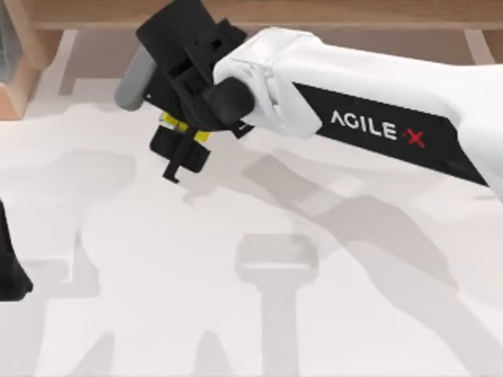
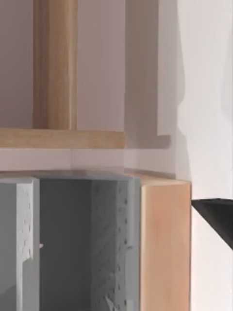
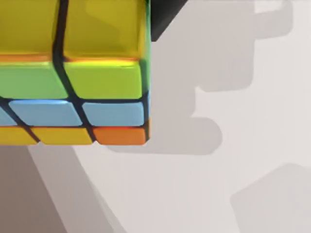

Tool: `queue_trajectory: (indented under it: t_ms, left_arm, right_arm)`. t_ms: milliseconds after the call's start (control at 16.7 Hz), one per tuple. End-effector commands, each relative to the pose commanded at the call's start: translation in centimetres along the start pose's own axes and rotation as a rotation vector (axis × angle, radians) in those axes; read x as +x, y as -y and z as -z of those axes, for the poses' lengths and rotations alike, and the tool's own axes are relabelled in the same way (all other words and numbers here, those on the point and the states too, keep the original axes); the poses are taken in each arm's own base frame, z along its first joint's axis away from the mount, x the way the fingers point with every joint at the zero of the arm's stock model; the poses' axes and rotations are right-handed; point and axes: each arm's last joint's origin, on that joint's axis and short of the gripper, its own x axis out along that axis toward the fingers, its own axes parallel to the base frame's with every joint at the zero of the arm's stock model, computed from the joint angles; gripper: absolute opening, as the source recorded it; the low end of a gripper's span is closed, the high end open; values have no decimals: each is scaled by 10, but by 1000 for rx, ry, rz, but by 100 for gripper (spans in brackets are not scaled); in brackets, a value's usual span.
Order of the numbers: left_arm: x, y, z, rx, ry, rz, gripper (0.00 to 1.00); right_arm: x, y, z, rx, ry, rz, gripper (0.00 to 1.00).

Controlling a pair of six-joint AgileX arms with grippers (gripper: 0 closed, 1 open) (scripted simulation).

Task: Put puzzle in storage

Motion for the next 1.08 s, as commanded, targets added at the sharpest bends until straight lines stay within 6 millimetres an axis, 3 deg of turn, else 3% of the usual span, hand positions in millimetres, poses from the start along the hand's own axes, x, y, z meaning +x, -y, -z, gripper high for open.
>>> queue_trajectory:
  t_ms: [120, 240, 540, 840, 1080]
  left_arm:
    - [0, 0, 0, 0, 0, 0, 100]
    - [0, 0, 0, 0, 0, 0, 100]
    - [0, 0, 0, 0, 0, 0, 100]
    - [0, 0, 0, 0, 0, 0, 100]
    - [0, 0, 0, 0, 0, 0, 100]
  right_arm:
    - [-8, 14, 9, -46, -89, -78, 0]
    - [-17, 42, 23, -50, -179, -140, 0]
    - [-44, 146, 87, 112, -392, -211, 0]
    - [-84, 259, 192, 455, -559, -163, 0]
    - [-116, 322, 294, 759, -652, -83, 0]
